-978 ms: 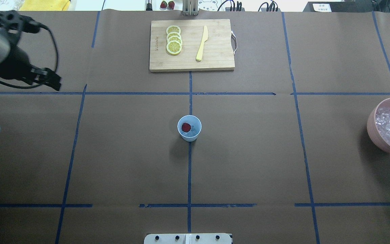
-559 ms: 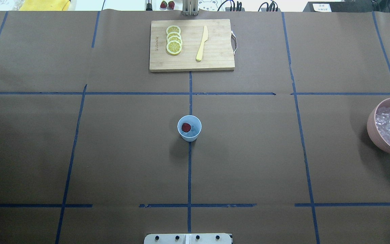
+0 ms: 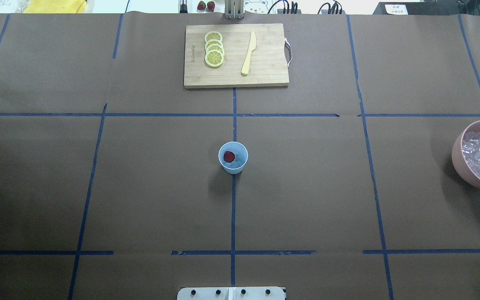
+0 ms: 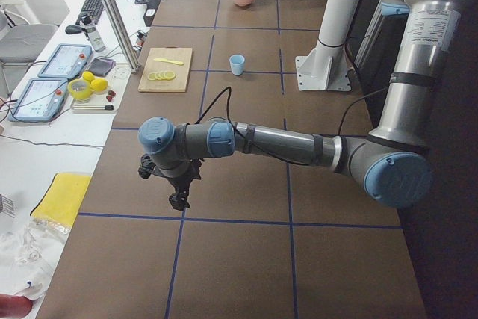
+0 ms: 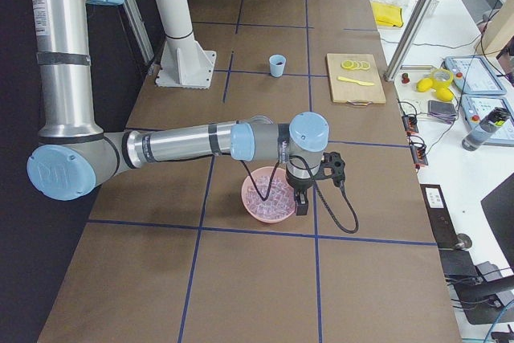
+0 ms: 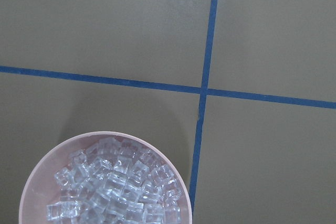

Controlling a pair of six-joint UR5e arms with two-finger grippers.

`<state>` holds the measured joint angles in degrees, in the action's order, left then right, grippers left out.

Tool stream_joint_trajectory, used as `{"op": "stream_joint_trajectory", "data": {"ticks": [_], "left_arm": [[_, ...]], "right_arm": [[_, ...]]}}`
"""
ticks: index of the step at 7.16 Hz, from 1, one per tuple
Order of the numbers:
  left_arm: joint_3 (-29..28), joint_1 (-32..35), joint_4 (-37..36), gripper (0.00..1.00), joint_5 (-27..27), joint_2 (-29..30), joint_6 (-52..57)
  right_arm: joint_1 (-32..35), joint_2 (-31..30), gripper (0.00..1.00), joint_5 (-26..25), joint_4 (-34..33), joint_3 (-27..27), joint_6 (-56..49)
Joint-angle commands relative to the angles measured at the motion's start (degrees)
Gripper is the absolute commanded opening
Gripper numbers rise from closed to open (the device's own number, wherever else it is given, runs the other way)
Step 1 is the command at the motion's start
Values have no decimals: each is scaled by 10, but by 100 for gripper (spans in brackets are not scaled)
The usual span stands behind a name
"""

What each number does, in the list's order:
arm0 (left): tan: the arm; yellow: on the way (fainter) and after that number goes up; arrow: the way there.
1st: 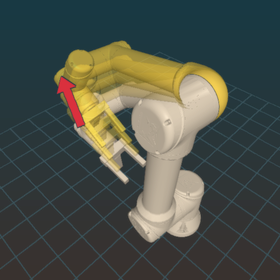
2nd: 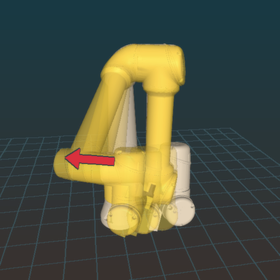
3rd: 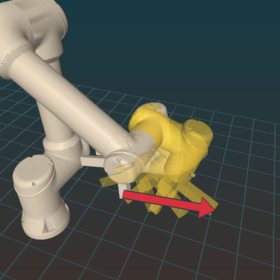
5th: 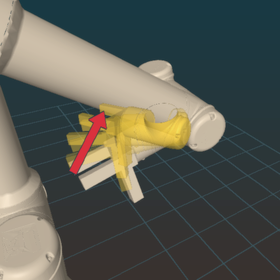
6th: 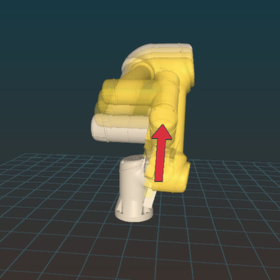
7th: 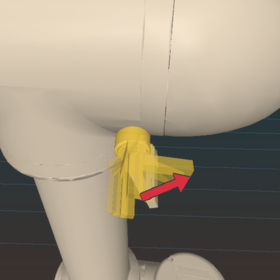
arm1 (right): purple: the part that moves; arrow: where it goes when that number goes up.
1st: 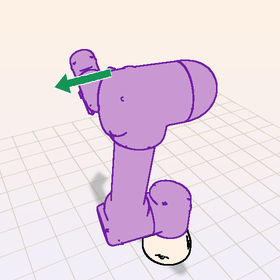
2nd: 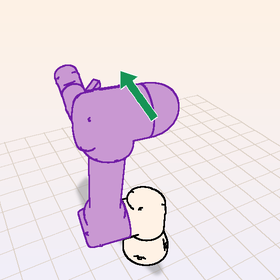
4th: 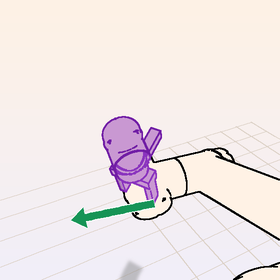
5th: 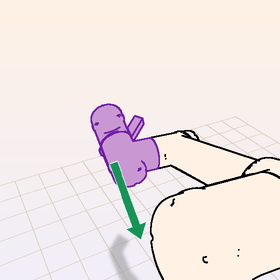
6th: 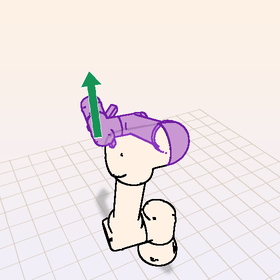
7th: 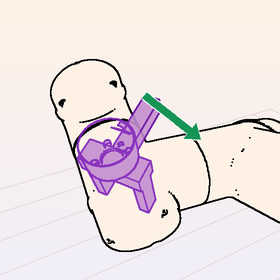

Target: Put ice and strawberries in cup

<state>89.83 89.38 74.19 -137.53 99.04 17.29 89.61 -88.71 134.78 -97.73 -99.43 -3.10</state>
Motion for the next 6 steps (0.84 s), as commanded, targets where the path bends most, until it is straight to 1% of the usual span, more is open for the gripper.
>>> {"op": "stream_joint_trajectory", "data": {"ticks": [1, 2, 5, 6], "left_arm": [[28, 1, -11, 100, -5, -11, -33], [39, 1, -1, 100, -6, -33, -31], [47, 1, 4, 100, -8, -39, -28], [50, 1, 9, 100, -6, -54, -27]], "right_arm": [[0, 1, 99, 0, -4, -1, 1], [-1, 1, 99, 0, -4, -1, 2], [-1, -2, 99, -3, -1, 2, 1], [-1, -2, 99, -5, 0, 3, 0]]}}
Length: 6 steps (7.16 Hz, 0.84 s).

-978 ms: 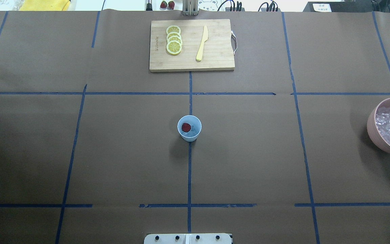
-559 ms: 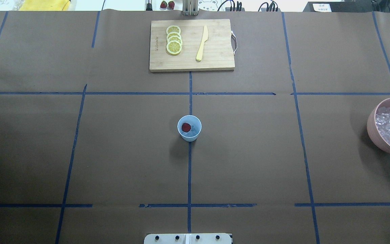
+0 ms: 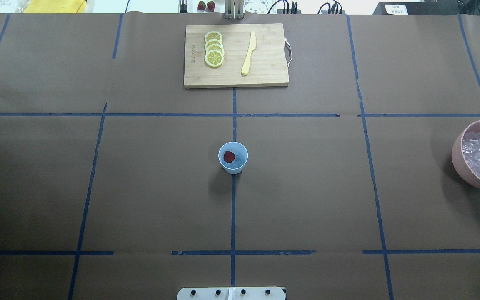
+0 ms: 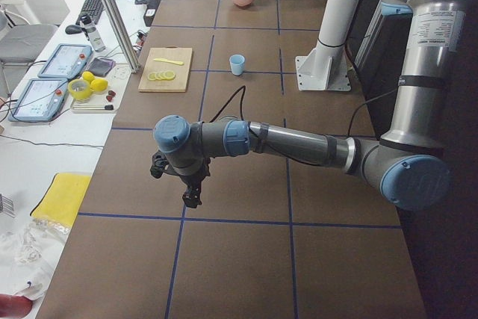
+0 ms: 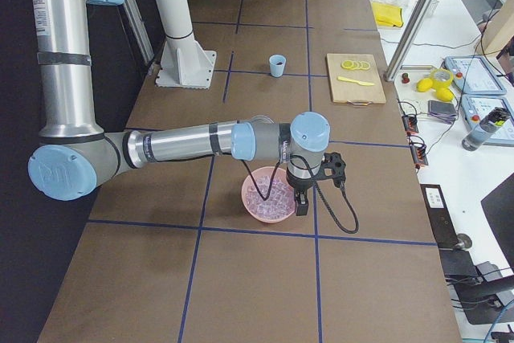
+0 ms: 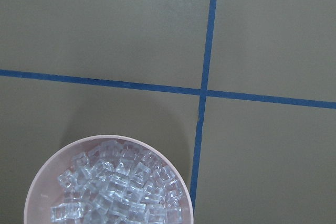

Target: Put ice and strawberries in cup

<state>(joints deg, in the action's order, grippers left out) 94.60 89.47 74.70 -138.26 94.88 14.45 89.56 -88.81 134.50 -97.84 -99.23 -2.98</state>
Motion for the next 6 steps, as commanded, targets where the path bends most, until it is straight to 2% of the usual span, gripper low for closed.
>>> {"op": "stream_joint_trajectory", "data": {"ticks": [1, 3, 6], "left_arm": [[1, 0, 17, 100, 0, -38, 0], [-5, 0, 103, 100, 1, -64, -3], [-2, -2, 110, 100, -1, -59, -2]], "right_arm": [[0, -2, 99, -2, 3, 1, 0], [-1, -3, 99, 1, 4, 1, 0], [-1, -4, 99, 1, 3, 4, 0]]}}
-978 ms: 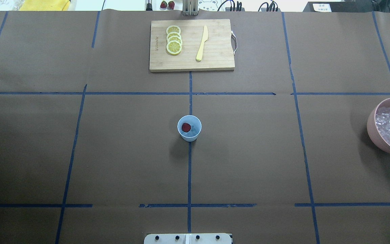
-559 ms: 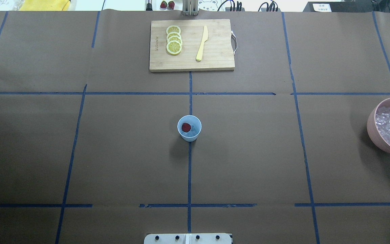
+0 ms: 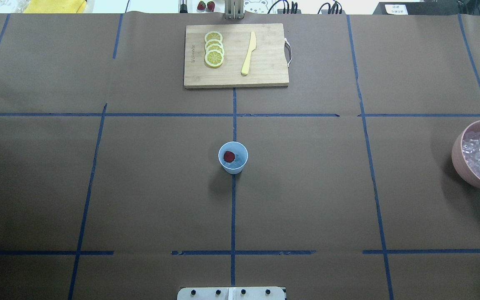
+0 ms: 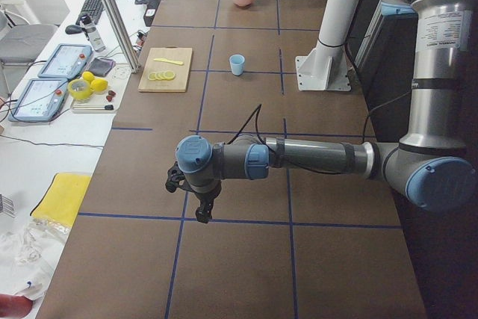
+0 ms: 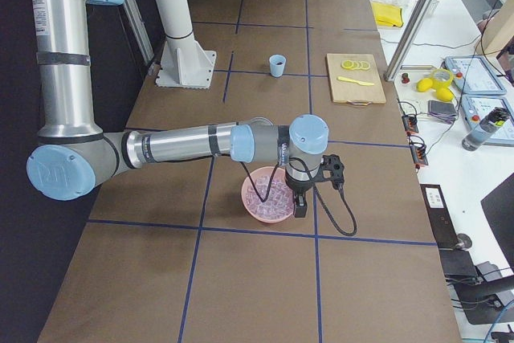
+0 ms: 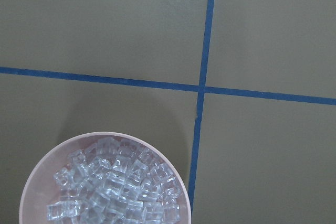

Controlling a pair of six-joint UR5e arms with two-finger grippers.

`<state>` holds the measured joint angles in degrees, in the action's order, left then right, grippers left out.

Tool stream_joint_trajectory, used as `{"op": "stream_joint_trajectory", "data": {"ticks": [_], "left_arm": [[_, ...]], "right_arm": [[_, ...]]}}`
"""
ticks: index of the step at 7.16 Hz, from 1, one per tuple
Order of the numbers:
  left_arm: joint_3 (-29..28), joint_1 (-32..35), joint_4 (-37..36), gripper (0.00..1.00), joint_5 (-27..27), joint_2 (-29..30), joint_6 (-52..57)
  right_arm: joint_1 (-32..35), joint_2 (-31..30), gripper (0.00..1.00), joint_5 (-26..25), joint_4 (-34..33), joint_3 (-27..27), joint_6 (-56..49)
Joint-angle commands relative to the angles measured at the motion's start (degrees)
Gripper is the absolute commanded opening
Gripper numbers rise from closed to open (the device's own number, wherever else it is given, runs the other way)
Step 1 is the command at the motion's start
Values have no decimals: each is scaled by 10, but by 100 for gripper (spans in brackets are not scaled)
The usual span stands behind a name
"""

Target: Put ice and strawberries in cup

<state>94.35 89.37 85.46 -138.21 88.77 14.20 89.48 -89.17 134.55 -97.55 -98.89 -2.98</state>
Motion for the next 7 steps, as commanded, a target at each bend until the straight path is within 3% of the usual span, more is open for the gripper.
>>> {"op": "stream_joint_trajectory", "data": {"ticks": [1, 7], "left_arm": [[7, -1, 1, 100, -1, 0, 2], [6, -4, 1, 100, 4, 0, 3]], "right_arm": [[0, 0, 99, 1, 1, 2, 0], [-6, -1, 99, -1, 2, 11, 0]]}}
